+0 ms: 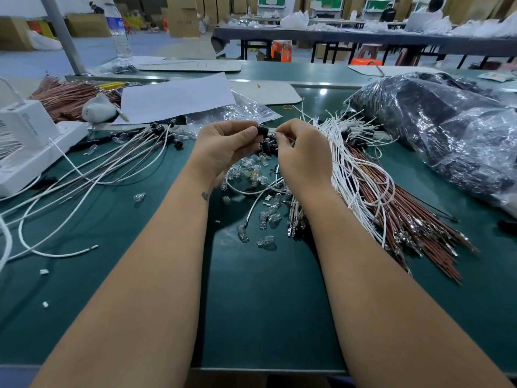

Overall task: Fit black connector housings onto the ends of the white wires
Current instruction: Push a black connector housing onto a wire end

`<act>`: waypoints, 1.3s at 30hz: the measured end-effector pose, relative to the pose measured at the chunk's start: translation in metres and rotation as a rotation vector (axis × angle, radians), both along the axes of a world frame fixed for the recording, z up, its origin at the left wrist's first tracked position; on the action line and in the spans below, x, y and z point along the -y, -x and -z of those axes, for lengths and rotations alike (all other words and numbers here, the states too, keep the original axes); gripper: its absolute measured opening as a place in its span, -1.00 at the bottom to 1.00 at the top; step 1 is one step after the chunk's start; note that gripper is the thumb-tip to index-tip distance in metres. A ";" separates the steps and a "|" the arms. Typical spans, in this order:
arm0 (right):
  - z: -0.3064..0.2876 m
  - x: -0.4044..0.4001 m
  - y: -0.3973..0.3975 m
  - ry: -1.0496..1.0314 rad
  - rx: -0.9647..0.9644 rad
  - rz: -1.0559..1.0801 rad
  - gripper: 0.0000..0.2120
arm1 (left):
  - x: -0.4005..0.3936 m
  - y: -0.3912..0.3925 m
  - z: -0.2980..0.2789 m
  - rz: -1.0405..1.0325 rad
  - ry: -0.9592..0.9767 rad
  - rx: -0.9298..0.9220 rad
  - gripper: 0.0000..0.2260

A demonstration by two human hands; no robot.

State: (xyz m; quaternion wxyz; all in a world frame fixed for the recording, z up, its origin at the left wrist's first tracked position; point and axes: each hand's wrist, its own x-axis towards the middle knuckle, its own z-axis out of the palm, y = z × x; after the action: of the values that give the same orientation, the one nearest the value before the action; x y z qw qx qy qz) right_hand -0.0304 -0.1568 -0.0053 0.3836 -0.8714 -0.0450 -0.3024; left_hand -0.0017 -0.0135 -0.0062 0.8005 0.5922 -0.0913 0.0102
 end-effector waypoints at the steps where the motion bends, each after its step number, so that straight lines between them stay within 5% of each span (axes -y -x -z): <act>1: 0.000 0.000 0.000 -0.002 -0.005 -0.008 -0.87 | 0.001 0.000 0.000 0.001 0.004 0.003 -0.91; 12: 0.000 -0.002 -0.001 0.009 -0.030 -0.050 -0.86 | 0.006 0.001 0.000 -0.001 0.034 0.003 -0.90; 20: 0.002 -0.003 0.000 -0.015 0.036 -0.130 -0.65 | 0.008 0.004 0.001 -0.019 -0.085 0.052 -0.95; 28: 0.000 -0.004 -0.002 0.260 0.084 -0.072 -0.81 | 0.006 0.007 0.001 -0.128 -0.217 0.121 -0.86; 32: -0.002 0.006 -0.005 0.418 0.059 0.213 -0.82 | -0.009 -0.001 -0.001 -0.519 -0.231 0.094 -0.84; 36: -0.005 0.011 -0.003 0.431 -0.035 0.299 -0.82 | -0.029 -0.009 0.001 -1.041 -0.499 -0.071 -0.88; 39: -0.004 0.010 -0.006 0.402 -0.046 0.232 -0.80 | -0.027 -0.006 0.001 -1.159 -0.843 0.156 -0.67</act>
State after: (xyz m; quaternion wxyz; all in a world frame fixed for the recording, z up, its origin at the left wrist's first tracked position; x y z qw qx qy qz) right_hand -0.0241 -0.1669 -0.0016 0.1657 -0.9363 0.0046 -0.3096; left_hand 0.0038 0.0134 -0.0077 0.3611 0.8016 0.1846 0.4393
